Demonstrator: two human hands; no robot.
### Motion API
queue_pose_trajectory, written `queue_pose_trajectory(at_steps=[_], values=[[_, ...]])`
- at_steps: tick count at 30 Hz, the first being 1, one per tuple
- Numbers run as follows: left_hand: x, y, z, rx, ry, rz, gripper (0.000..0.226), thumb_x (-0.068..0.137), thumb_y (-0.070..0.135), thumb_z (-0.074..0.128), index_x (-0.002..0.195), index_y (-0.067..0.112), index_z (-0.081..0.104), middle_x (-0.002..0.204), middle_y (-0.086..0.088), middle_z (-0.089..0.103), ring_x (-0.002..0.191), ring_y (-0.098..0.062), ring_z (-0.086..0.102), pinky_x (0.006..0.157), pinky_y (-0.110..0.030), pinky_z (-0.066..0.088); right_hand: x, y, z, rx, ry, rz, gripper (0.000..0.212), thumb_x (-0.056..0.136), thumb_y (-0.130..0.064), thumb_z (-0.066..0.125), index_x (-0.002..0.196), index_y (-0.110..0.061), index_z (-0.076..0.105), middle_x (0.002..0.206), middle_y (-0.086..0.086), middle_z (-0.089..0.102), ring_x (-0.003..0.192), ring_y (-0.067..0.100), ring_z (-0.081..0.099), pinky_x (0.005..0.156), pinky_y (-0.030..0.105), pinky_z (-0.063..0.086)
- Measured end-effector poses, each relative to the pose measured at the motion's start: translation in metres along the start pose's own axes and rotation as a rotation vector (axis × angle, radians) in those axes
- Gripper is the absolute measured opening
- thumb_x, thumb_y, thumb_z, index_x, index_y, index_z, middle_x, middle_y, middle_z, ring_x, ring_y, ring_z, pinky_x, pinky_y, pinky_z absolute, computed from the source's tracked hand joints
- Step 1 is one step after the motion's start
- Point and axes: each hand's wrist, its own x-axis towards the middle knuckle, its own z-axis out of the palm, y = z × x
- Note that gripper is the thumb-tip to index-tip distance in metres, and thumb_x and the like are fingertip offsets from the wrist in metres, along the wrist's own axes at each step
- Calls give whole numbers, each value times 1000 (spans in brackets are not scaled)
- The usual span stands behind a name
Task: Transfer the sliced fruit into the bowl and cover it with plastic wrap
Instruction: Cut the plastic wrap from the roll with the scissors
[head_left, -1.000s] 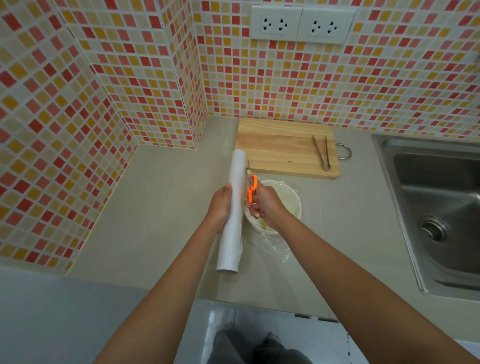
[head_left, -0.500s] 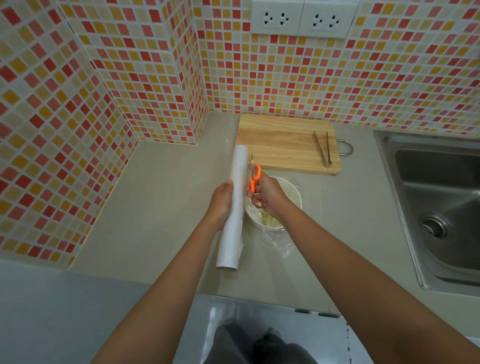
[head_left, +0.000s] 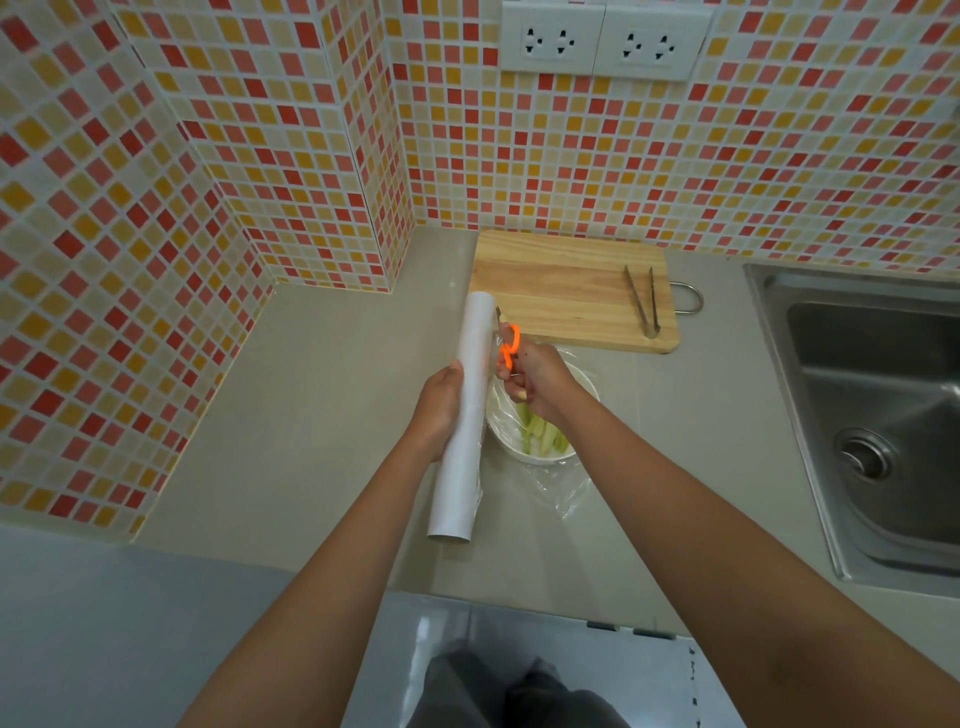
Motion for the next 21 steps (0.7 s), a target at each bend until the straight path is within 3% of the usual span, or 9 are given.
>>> queue_pose_trajectory(at_steps=[8, 12, 21], values=[[-1, -2, -2, 15, 10, 8, 41, 103, 34, 29, 95, 10, 61, 80, -9, 60, 67, -19, 55, 62, -29, 43, 7, -5, 3, 5, 5, 27, 45, 94, -44, 50, 61, -13, 46, 50, 7, 47, 27, 10, 25, 32, 16, 13], [0, -3, -3, 10, 27, -6, 40, 103, 34, 29, 91, 12, 60, 78, -6, 60, 69, -19, 54, 65, -30, 42, 10, -5, 4, 12, 25, -13, 43, 95, -39, 52, 61, -11, 48, 46, 5, 48, 24, 10, 27, 31, 14, 14], [-2, -2, -4, 9, 6, -4, 41, 103, 33, 28, 99, 8, 60, 90, -16, 59, 84, -25, 53, 79, -35, 41, 13, -10, 7, 2, -3, 49, 46, 91, -50, 51, 63, -13, 47, 40, 2, 49, 24, 10, 27, 31, 13, 15]])
